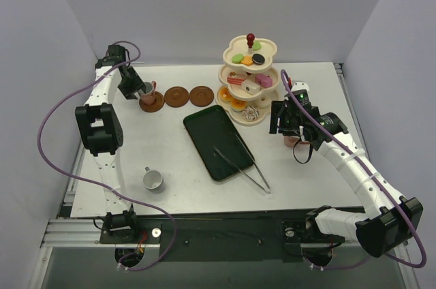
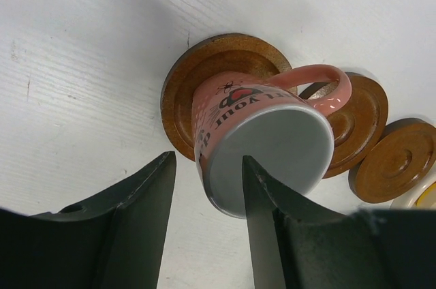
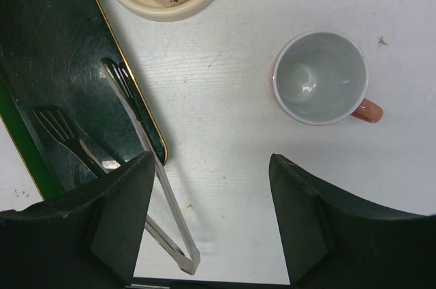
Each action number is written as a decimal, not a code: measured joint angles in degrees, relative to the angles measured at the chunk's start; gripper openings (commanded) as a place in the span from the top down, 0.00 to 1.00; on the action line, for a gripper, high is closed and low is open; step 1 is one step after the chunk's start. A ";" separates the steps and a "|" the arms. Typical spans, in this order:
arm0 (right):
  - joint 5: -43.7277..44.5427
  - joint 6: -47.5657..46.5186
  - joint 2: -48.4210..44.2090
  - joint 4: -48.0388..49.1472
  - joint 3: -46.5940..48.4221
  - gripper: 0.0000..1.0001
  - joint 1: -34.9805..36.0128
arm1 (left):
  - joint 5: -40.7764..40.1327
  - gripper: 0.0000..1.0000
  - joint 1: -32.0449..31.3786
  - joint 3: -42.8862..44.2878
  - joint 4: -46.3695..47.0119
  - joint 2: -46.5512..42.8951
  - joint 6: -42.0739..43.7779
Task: Serve the afternoon tea
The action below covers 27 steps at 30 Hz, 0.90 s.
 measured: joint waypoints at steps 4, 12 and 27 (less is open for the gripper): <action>0.00 0.00 0.00 0.00 0.00 0.37 0.00 | 0.28 0.46 0.00 0.00 0.24 0.00 0.20; 0.00 0.00 -0.02 0.00 0.00 0.37 0.00 | 0.63 0.47 0.00 0.00 0.68 0.00 0.98; -0.02 -0.04 -0.02 0.00 0.00 0.37 0.00 | 1.57 0.39 -0.02 -1.05 5.14 -3.56 4.28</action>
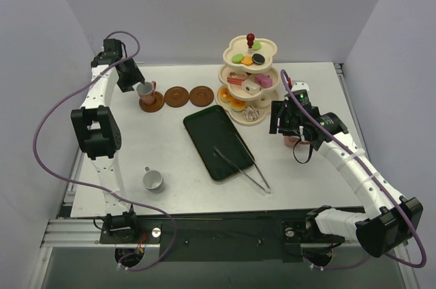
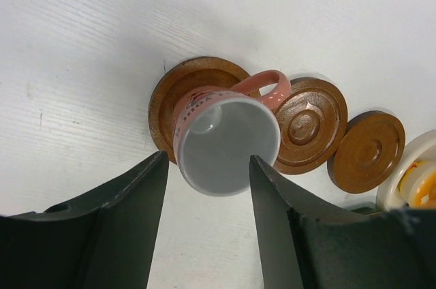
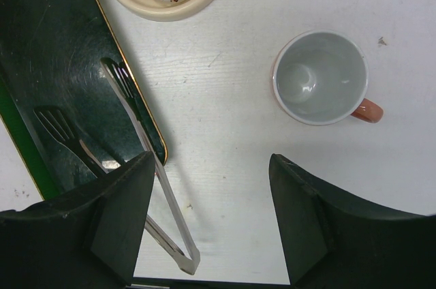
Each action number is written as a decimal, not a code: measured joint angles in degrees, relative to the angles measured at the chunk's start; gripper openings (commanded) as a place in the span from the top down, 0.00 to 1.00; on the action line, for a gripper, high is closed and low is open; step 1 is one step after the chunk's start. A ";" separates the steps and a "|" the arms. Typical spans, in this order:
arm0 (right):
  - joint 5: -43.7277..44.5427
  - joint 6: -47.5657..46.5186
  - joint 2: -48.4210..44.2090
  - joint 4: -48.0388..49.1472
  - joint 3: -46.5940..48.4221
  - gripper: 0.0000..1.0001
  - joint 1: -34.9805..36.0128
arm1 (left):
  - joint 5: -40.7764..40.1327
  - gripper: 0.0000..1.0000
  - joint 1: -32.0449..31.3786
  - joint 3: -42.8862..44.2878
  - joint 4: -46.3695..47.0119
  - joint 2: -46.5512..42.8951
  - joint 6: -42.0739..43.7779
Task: Serve the afternoon tea
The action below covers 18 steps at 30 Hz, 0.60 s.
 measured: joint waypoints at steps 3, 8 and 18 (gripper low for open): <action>0.02 0.00 0.02 0.00 0.00 0.37 0.00 | -0.85 0.39 0.00 -2.56 1.14 -3.13 1.18; 0.39 0.02 -0.07 0.00 0.00 0.37 0.02 | -2.91 0.39 -0.02 -13.35 3.69 -13.90 2.89; 2.60 0.61 -1.64 0.17 -0.20 0.37 0.02 | -3.39 0.43 -7.41 -56.78 4.76 -57.53 0.94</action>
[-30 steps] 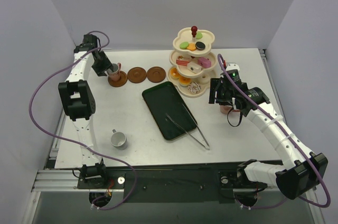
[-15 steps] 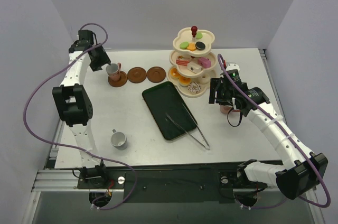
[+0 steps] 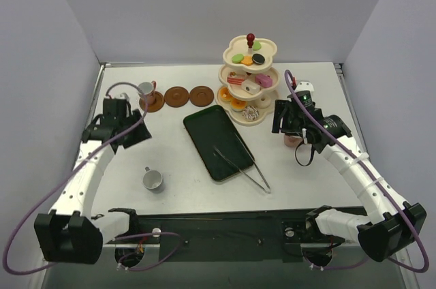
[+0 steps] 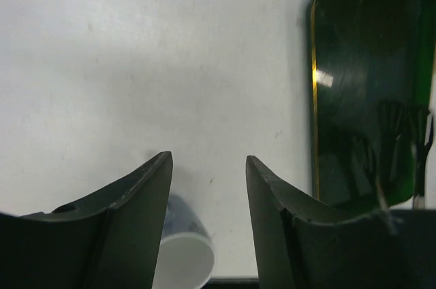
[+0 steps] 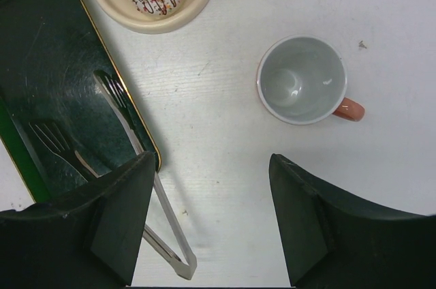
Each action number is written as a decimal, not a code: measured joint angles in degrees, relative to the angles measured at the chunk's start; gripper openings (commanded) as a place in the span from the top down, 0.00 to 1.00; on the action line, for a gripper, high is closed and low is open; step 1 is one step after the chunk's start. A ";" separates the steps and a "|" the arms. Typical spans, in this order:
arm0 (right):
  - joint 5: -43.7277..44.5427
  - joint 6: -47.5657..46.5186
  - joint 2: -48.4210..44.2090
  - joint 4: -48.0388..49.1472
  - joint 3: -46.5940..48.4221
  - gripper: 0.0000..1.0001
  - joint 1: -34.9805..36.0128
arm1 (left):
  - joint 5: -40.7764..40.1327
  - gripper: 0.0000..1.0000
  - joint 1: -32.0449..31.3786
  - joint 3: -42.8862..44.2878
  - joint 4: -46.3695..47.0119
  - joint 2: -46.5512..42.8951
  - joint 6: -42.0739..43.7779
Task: Serve the afternoon tea
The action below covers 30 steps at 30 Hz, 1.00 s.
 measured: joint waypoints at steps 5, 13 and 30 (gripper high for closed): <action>0.46 0.85 -1.16 0.37 -0.94 0.37 0.00 | 1.99 0.44 -3.19 -15.56 -8.48 -12.26 -3.72; 0.00 1.99 -1.38 0.76 -1.92 0.37 0.07 | 3.02 0.44 -3.50 -20.59 -16.24 -21.40 -6.32; 0.50 2.56 -3.58 0.83 -2.69 0.38 0.11 | 4.92 1.00 -3.56 -19.15 -15.82 -9.07 -3.85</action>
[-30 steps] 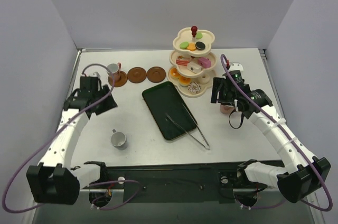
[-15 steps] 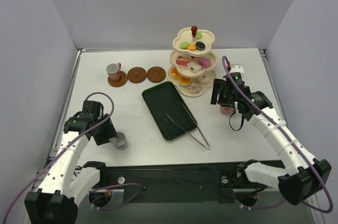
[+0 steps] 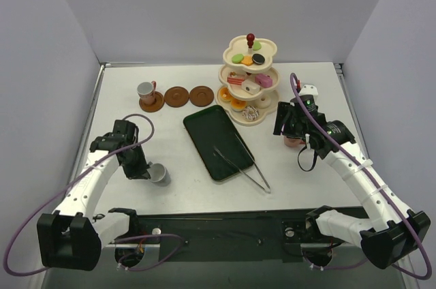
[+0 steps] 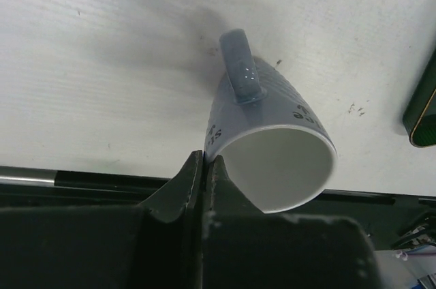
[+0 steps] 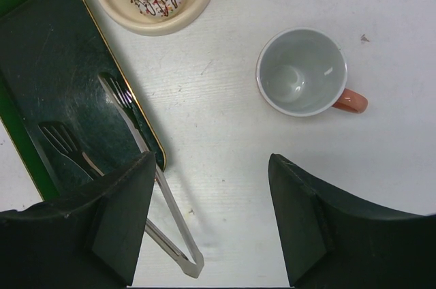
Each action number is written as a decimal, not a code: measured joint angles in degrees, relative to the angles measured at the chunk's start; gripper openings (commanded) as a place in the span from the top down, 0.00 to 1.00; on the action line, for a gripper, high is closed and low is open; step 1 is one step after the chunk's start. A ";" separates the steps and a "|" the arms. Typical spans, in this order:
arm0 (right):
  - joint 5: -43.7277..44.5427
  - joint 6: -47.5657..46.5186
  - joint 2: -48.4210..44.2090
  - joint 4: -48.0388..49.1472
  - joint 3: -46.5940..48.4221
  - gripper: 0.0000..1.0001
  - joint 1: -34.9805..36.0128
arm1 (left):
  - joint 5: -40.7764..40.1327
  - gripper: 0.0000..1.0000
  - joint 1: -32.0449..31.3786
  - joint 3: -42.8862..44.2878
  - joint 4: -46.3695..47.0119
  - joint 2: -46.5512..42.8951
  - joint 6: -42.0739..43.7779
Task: Serve the afternoon tea
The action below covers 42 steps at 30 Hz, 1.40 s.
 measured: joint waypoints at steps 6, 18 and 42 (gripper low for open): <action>0.07 0.00 0.00 0.00 0.00 0.38 0.00 | 1.64 1.00 -0.37 9.29 2.38 10.29 7.63; 0.44 -0.04 0.00 0.00 0.00 0.38 0.00 | -0.68 1.00 -6.71 30.86 3.89 33.31 30.16; 0.92 -0.04 -0.96 -0.04 0.00 0.38 0.00 | -0.87 0.32 -8.61 25.55 5.97 32.26 13.77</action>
